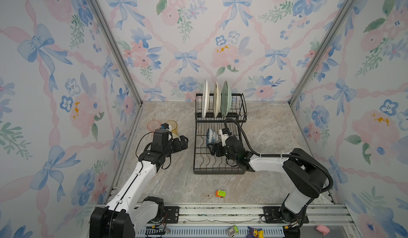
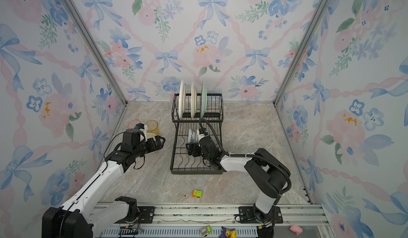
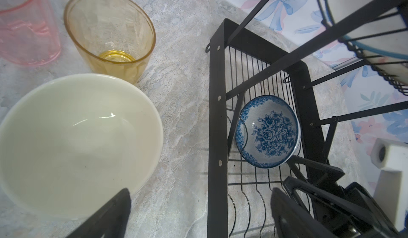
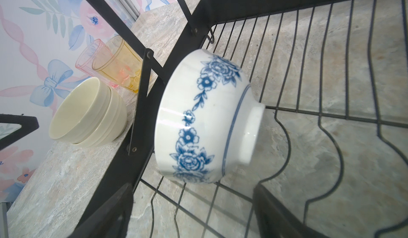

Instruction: Unload the mixed dishes from the dish rack

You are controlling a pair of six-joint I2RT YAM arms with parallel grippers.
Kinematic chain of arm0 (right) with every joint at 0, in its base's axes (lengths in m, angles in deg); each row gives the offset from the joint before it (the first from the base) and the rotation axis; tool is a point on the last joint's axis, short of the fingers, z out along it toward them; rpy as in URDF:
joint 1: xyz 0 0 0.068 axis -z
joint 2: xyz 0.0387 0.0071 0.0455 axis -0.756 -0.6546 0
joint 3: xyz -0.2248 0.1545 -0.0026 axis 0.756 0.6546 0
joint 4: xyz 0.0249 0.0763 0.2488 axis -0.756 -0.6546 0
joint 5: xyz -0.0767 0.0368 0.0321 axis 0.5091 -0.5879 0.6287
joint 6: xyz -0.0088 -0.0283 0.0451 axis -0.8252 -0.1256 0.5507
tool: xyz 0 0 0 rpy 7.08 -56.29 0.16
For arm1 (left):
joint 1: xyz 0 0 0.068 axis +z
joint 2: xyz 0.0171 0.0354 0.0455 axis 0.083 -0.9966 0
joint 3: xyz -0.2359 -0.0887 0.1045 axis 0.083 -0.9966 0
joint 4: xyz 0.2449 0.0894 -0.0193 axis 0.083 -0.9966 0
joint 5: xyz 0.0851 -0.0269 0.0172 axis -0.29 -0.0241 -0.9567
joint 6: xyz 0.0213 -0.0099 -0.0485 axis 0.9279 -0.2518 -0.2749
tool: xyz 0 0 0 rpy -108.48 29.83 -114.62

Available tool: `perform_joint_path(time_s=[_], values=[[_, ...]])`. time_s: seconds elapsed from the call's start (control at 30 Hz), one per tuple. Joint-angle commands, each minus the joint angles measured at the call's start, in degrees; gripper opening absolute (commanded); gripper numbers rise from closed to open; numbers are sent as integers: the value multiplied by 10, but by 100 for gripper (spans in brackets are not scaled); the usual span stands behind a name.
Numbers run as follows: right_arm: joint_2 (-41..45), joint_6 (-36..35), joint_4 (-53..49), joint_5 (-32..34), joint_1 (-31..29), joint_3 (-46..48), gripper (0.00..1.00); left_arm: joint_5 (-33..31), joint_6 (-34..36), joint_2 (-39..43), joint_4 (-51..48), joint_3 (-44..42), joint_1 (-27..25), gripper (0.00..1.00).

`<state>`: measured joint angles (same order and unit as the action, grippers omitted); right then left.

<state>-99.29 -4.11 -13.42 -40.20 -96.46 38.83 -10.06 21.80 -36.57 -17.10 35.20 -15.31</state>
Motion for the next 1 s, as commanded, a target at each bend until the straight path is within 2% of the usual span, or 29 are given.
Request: perform_joint_path(time_s=[0.0, 0.97], values=[[-13, -11, 21, 9, 2, -20, 85, 8, -4, 4, 5, -5, -4, 98], [-42, -15, 2, -5, 10, -53, 79, 9, -9, -1, 6, -3, -11, 98]])
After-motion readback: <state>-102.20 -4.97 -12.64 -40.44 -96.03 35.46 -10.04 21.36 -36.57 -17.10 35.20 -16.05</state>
